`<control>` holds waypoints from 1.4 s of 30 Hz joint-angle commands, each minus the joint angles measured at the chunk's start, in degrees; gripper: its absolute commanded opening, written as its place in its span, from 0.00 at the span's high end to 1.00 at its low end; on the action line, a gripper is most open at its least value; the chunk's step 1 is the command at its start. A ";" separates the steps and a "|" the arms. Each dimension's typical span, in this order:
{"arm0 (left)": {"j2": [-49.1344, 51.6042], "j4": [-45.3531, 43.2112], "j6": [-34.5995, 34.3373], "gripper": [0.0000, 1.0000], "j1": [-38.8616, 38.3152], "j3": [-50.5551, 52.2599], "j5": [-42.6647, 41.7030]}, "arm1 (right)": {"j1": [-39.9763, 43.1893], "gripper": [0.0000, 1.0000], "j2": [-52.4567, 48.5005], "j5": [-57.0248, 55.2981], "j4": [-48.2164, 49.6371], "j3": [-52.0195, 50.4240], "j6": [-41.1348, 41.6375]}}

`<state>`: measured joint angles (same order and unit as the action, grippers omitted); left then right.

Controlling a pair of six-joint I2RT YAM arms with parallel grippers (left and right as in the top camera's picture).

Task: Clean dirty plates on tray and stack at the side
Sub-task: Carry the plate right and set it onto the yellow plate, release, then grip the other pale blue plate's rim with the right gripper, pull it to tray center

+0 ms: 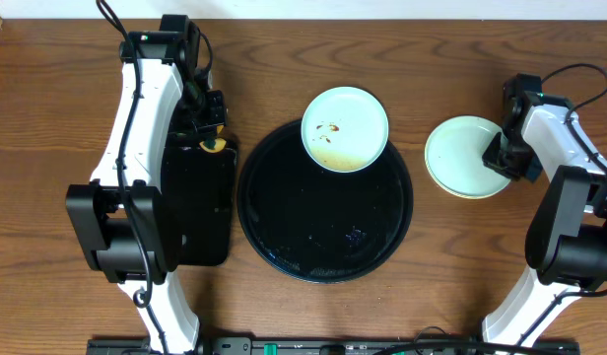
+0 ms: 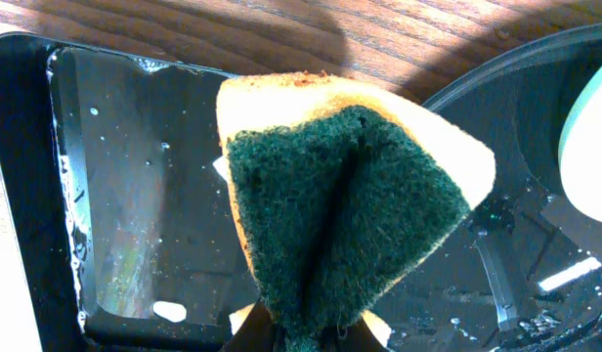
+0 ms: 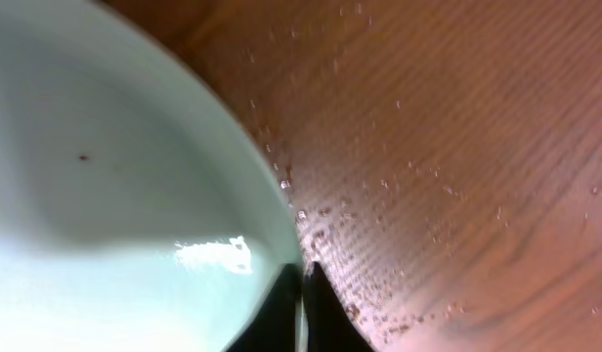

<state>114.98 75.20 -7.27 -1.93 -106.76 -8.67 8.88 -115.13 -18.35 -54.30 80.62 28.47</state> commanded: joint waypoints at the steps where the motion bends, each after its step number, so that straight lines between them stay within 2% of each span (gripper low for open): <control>1: 0.81 0.55 0.76 0.92 0.24 -0.28 0.04 | 0.02 0.55 -0.81 2.86 1.27 -0.09 -0.07; 2: 0.81 0.61 0.76 0.92 0.24 -0.28 0.04 | -0.09 0.14 -0.81 3.67 1.60 -0.07 -0.35; 3: 0.81 0.68 0.76 0.92 0.24 -0.28 0.04 | -0.13 0.01 -0.81 3.89 1.77 -0.04 -0.48; 9: 0.81 0.68 0.83 0.91 0.24 -0.28 0.07 | -1.11 0.01 0.00 3.48 0.81 2.69 -5.42; 17: 0.83 -1.46 3.17 0.92 0.26 1.53 0.13 | -6.82 0.01 1.66 4.09 -5.53 15.69 -13.07; 21: 0.83 -3.02 3.15 0.92 0.26 5.05 0.11 | -11.30 0.01 1.64 9.90 -4.66 17.55 -18.86; 23: 0.83 -3.58 3.13 0.92 0.24 7.02 0.07 | -13.62 0.01 1.05 12.94 -3.74 17.18 -19.15; 26: 0.83 -3.72 3.13 0.92 0.24 8.83 0.04 | -16.24 0.07 -0.98 18.38 -2.67 17.07 -19.12; 30: 0.81 -3.65 3.13 0.92 0.24 9.05 0.04 | -20.04 0.01 -6.32 19.87 -0.11 17.07 -19.34; 40: 0.81 -3.61 3.13 0.92 0.24 9.05 0.04 | -23.47 0.01 -11.32 19.91 11.91 17.11 -17.92; 41: 0.81 -3.69 3.13 0.92 0.24 9.05 0.04 | -23.43 0.04 -11.32 20.02 12.87 17.18 -17.79; 42: 0.81 -3.76 3.13 0.92 0.24 9.05 0.04 | -23.43 0.19 -11.32 20.39 14.19 17.18 -17.53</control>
<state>115.13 71.48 -4.64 -1.93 -97.71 -8.67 -14.74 -126.50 1.89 -41.60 97.51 10.20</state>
